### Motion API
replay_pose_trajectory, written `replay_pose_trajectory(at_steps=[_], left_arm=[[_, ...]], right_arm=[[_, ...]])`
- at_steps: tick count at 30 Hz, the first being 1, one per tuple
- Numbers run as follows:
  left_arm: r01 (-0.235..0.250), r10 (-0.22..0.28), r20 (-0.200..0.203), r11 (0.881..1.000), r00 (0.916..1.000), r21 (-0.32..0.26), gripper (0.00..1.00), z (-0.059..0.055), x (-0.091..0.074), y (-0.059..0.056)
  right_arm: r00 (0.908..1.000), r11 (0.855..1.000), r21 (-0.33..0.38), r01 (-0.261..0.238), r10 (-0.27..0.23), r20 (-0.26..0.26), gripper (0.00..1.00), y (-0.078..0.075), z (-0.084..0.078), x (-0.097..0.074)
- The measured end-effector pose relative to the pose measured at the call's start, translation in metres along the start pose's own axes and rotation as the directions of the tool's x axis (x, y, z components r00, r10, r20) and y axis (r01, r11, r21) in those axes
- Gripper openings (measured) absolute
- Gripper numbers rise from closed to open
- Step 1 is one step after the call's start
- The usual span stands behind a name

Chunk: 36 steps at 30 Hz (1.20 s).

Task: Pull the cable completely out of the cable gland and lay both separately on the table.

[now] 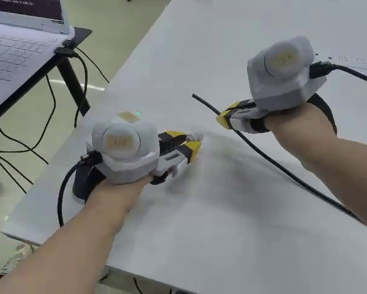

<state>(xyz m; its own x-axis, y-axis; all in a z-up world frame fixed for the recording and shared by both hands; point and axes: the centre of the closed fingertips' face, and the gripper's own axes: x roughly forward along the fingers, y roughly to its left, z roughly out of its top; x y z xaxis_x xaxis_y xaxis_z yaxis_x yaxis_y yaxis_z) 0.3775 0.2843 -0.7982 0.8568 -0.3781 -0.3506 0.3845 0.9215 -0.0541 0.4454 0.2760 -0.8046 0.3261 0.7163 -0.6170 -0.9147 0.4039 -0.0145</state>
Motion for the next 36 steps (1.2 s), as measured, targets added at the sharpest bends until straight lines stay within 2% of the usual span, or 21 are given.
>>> replay_pose_trajectory(at_steps=[4,5,9,11,15,17,19,20,22,23,25,26,27,28,30,31,32,33,34,35,36], left_arm=[[-0.010,0.010,-0.011,1.000,0.9999,0.022,0.14,-0.004,0.005,0.001],[-0.007,0.008,-0.018,1.000,0.9998,0.027,0.14,-0.006,0.005,0.002],[-0.010,0.012,-0.035,0.999,0.9993,0.045,0.14,-0.015,0.008,0.004],[-0.007,0.009,-0.028,0.998,0.9996,0.062,0.14,-0.014,0.008,0.003],[-0.018,0.021,-0.042,0.998,0.9989,0.064,0.14,-0.016,0.011,0.004],[-0.023,0.027,-0.039,0.994,0.9989,0.107,0.15,-0.016,0.012,0.004],[-0.005,0.011,-0.049,0.992,0.9988,0.126,0.15,-0.017,0.011,-0.001],[-0.014,0.022,-0.050,0.990,0.9985,0.143,0.15,-0.016,0.011,-0.001],[-0.018,0.026,-0.052,0.989,0.9983,0.144,0.15,-0.016,0.011,-0.001],[-0.031,0.038,-0.061,0.993,0.9974,0.113,0.16,-0.016,0.011,0.000],[-0.032,0.039,-0.064,0.993,0.9972,0.111,0.31,-0.015,0.010,0.000],[-0.027,0.034,-0.064,0.994,0.9974,0.102,0.41,-0.014,0.011,-0.002],[-0.015,0.019,-0.066,0.997,0.9977,0.070,0.56,-0.013,0.010,-0.005],[-0.010,0.014,-0.068,0.998,0.9976,0.057,0.63,-0.012,0.009,-0.007],[-0.022,0.025,-0.056,0.998,0.9981,0.061,0.64,-0.007,0.004,-0.008],[-0.026,0.028,-0.023,0.996,0.9994,0.080,0.62,0.001,0.000,-0.011],[-0.004,0.006,-0.022,0.996,0.9997,0.086,0.60,0.005,-0.002,-0.017],[0.003,-0.002,-0.016,0.995,0.9999,0.095,0.59,0.010,-0.005,-0.021],[-0.001,0.001,-0.001,0.994,1.0000,0.107,0.62,0.018,-0.007,-0.024],[0.000,0.000,0.002,0.995,1.0000,0.096,0.70,0.021,-0.007,-0.025],[0.017,-0.018,0.019,0.998,0.9997,0.062,0.85,0.028,-0.005,-0.030]], right_arm=[[0.9997,1.000,-0.008,0.001,-0.001,-0.025,0.00,0.002,-0.003,0.012],[0.9980,0.999,-0.040,0.009,-0.012,-0.063,0.00,0.001,-0.008,0.014],[0.9973,0.998,-0.059,0.022,-0.026,-0.069,0.00,-0.003,-0.006,0.023],[0.9964,0.997,-0.065,0.039,-0.043,-0.073,0.00,-0.006,-0.006,0.024],[0.9950,0.996,-0.067,0.056,-0.061,-0.079,0.00,-0.012,-0.007,0.027],[0.9946,0.997,-0.063,0.054,-0.059,-0.085,0.00,-0.012,-0.007,0.026],[0.9942,0.997,-0.053,0.058,-0.063,-0.088,0.00,-0.012,-0.007,0.026],[0.9927,0.995,-0.058,0.076,-0.081,-0.089,0.03,-0.015,-0.007,0.025],[0.9923,0.996,-0.046,0.080,-0.084,-0.090,0.09,-0.015,-0.008,0.024],[0.9937,0.997,-0.015,0.075,-0.076,-0.082,0.13,-0.015,-0.007,0.022],[0.9929,0.995,0.029,0.090,-0.088,-0.080,0.23,-0.016,-0.012,0.016],[0.9934,0.995,0.041,0.086,-0.083,-0.080,0.25,-0.016,-0.014,0.013],[0.9917,0.993,0.061,0.101,-0.096,-0.086,0.26,-0.020,-0.021,0.006],[0.9909,0.992,0.060,0.109,-0.104,-0.086,0.29,-0.024,-0.023,0.002],[0.9883,0.986,0.092,0.137,-0.130,-0.080,0.37,-0.032,-0.031,-0.012],[0.9886,0.984,0.107,0.143,-0.136,-0.064,0.49,-0.035,-0.033,-0.018],[0.9749,0.971,0.098,0.217,-0.210,-0.074,0.62,-0.050,-0.041,-0.031],[0.9663,0.963,0.088,0.253,-0.248,-0.069,0.75,-0.058,-0.045,-0.041],[0.9700,0.963,0.123,0.240,-0.233,-0.068,0.80,-0.060,-0.053,-0.052],[0.9700,0.956,0.165,0.241,-0.231,-0.075,0.79,-0.061,-0.059,-0.062],[0.9647,0.943,0.206,0.263,-0.255,-0.068,0.79,-0.069,-0.068,-0.076]])
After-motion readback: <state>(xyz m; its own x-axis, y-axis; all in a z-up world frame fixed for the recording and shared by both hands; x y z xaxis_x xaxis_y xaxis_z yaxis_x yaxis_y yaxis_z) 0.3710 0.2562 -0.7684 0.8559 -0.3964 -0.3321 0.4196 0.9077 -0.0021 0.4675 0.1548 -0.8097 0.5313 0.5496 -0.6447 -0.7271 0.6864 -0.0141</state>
